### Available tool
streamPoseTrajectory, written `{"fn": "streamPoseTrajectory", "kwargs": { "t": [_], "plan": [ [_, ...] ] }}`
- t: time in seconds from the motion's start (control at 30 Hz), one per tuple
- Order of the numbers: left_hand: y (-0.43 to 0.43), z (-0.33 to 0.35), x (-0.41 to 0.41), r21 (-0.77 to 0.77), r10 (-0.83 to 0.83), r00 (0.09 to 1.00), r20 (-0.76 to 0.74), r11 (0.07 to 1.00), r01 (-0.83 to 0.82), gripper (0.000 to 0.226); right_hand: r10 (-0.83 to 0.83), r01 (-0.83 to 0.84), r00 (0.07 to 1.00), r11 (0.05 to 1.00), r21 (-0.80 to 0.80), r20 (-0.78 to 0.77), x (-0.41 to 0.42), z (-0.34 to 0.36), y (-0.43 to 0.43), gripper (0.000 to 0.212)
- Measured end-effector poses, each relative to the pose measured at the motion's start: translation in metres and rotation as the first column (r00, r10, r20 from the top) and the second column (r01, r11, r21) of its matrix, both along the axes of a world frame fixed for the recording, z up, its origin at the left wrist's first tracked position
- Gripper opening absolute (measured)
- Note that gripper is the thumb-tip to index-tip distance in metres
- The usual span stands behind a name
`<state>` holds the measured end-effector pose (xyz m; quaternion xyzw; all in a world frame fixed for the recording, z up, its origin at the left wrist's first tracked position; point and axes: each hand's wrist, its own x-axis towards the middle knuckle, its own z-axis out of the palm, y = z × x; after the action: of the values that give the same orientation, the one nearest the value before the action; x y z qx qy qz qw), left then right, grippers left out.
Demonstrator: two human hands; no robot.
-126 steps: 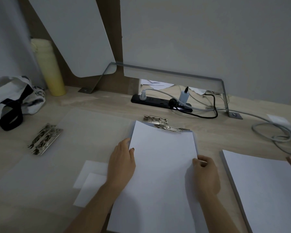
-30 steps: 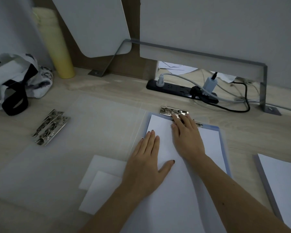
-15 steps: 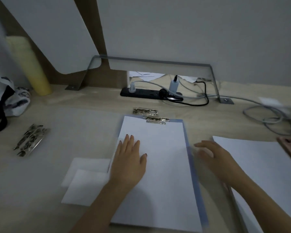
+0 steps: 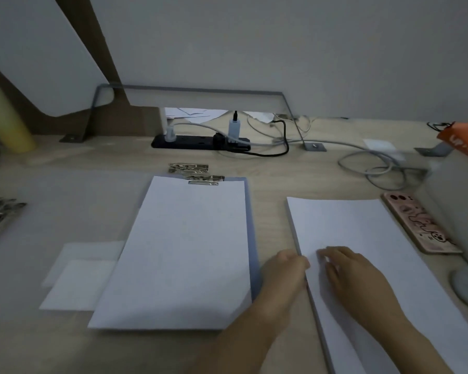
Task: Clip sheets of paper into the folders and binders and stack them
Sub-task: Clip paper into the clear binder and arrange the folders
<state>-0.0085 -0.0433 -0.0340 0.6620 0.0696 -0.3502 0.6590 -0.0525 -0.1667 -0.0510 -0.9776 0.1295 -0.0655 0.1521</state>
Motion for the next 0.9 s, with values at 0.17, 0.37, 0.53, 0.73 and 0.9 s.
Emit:
{"fn": "streamPoseTrajectory", "kwargs": {
  "t": [0.17, 0.37, 0.53, 0.73, 0.9],
  "plan": [
    [-0.001, 0.008, 0.016, -0.047, -0.007, 0.998, -0.065, 0.999, 0.004, 0.019, 0.001, -0.003, 0.998, 1.000, 0.029, 0.058, 0.001, 0.007, 0.001, 0.031],
    [-0.006, -0.009, -0.006, -0.222, -0.067, 0.998, 0.007, 0.973, 0.067, 0.035, -0.094, 0.085, 0.995, 0.966, 0.244, 0.023, 0.003, 0.017, -0.002, 0.036],
    [-0.012, -0.013, -0.013, -0.274, -0.085, 0.994, 0.075, 0.956, 0.103, 0.039, -0.107, 0.114, 0.993, 0.895, 0.432, -0.040, 0.000, 0.020, -0.010, 0.024],
    [-0.012, -0.013, -0.013, -0.244, -0.081, 0.992, 0.098, 0.964, 0.103, 0.040, -0.147, 0.147, 0.988, 0.863, 0.483, -0.040, -0.001, 0.019, -0.007, 0.030],
    [-0.011, -0.014, -0.014, -0.251, -0.065, 0.992, 0.108, 0.964, 0.091, 0.038, -0.131, 0.137, 0.990, 0.876, 0.462, -0.046, -0.001, 0.020, -0.005, 0.026]
  ]
}}
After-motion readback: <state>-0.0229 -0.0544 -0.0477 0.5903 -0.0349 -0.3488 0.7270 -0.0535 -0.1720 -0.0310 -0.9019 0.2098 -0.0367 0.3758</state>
